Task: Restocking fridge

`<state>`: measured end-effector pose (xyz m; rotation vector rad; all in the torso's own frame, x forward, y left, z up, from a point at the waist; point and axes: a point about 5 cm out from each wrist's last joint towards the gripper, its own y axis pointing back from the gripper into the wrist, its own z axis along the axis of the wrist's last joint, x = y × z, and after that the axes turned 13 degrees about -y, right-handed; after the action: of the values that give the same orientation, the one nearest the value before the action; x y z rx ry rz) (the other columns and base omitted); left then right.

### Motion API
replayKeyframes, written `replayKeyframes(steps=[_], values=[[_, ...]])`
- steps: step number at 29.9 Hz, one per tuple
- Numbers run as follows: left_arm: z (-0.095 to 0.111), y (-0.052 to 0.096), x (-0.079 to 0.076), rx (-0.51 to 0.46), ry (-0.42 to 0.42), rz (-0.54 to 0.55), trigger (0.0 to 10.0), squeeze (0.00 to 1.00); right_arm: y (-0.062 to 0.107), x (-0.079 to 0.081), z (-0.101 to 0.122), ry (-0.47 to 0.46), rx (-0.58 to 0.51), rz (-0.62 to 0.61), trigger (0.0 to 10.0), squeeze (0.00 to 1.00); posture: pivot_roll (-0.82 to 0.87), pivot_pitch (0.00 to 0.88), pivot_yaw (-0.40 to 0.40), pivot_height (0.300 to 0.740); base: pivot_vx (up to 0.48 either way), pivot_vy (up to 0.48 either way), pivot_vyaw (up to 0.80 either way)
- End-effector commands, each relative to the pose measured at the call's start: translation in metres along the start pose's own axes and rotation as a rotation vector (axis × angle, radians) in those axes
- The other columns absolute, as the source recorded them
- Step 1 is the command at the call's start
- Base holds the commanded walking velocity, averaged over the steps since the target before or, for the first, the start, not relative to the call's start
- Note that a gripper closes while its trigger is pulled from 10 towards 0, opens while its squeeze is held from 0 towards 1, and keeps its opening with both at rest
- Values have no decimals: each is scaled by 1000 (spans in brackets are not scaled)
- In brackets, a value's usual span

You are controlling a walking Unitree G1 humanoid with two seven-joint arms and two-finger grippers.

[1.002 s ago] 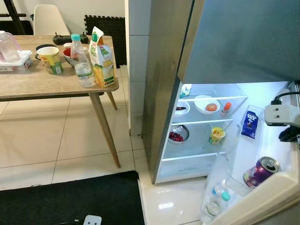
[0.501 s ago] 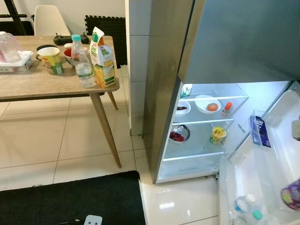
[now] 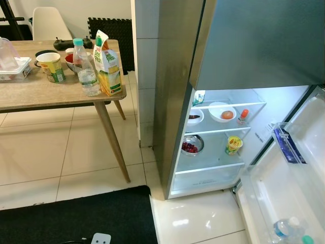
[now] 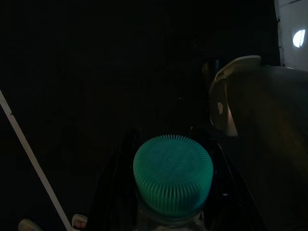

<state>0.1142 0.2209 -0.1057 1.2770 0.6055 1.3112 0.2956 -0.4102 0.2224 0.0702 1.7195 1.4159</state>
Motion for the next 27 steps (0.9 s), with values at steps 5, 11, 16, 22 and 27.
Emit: replayKeyframes(steps=[5,11,16,22,27], values=[[1,0,-7,0,-17,-26,10000,0,-12,26,37,11,-281,197,10000,0,-91,0,-83,740,0,0,0],[0,0,-5,2,-21,-22,10000,0,-20,62,69,42,-508,449,10000,0,-89,0,-79,740,0,0,0],[0,0,-4,2,-21,-20,10000,0,-48,97,63,87,-362,509,10000,0,-84,0,-80,740,0,0,0],[0,0,-4,2,-20,-20,10000,0,-52,102,61,96,-341,518,10000,0,-84,0,-80,740,0,0,0],[-1,0,-4,3,-19,-19,10000,0,-66,117,58,73,-271,496,10000,0,-79,0,-82,740,0,0,0]])
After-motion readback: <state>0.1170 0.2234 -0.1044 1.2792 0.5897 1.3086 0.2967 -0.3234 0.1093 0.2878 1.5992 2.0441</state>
